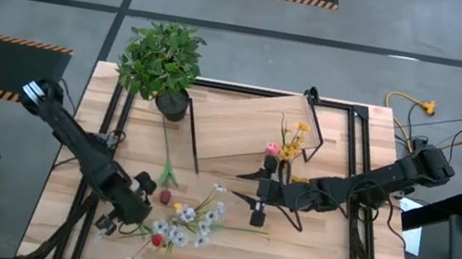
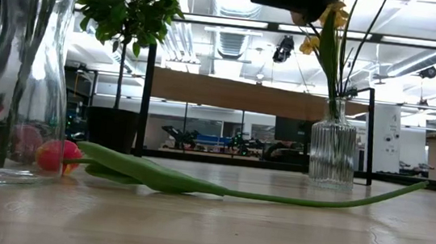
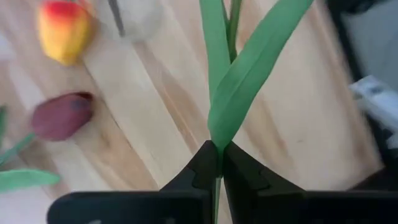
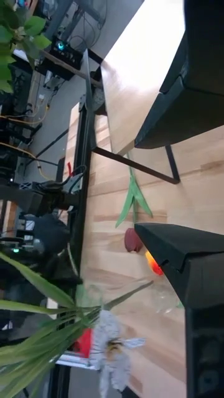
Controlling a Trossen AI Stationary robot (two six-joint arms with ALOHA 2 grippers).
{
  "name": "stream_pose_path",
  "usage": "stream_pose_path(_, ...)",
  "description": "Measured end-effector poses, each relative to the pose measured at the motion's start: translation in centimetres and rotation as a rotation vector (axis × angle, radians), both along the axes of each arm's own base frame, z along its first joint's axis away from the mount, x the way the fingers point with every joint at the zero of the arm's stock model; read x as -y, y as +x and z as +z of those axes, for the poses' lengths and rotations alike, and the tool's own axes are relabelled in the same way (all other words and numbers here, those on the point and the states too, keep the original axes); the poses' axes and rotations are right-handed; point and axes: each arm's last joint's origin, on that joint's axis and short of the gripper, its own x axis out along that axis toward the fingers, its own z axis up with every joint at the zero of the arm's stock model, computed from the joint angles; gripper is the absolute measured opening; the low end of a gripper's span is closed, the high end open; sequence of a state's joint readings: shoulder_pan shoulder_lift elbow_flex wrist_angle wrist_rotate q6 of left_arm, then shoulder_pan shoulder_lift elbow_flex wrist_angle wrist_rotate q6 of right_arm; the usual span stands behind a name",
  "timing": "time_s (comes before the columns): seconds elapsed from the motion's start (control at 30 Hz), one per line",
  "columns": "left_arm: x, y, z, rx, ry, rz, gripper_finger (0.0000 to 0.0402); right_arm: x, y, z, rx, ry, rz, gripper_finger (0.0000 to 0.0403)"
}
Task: Pick and place flowers into a vace then onto a shelf
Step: Put the red flower into the bottom transparent vase
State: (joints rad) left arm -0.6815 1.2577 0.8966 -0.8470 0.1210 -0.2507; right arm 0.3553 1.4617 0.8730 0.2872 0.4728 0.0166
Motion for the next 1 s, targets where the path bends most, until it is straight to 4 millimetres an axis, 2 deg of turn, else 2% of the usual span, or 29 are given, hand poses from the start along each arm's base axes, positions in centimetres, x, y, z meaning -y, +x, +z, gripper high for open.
stream_pose_path(0.23,-2.3,-2.4,6.5,0.177,-0.089,0.165,0.0001,0.3,-0.5,1.2,0.050,0.024,-0.005,0.0199)
stream_pose_path(0.4,-4.5,-4.1,9.2,0.396,-0.129,0.352,0.0001,0.5,-1.0,2.1,0.074,0.032,-0.004,0.0199)
stream_pose_path(0.53,-5.8,-5.2,10.0,0.487,-0.140,0.449,0.0000,0.6,-1.4,2.7,0.085,0.031,-0.002,0.0199)
stream_pose_path(0.67,-6.1,-5.6,9.7,0.516,-0.127,0.428,0.0000,0.7,-1.6,3.1,0.097,0.018,0.003,0.0199)
stream_pose_path(0.87,-5.8,-5.8,8.7,0.391,-0.154,0.319,0.0000,0.7,-1.8,3.3,0.106,0.021,0.003,0.0199)
stream_pose_path(1.0,-6.3,-6.6,8.8,0.286,-0.137,0.368,0.0000,0.8,-1.9,3.5,0.111,0.024,0.003,0.0199)
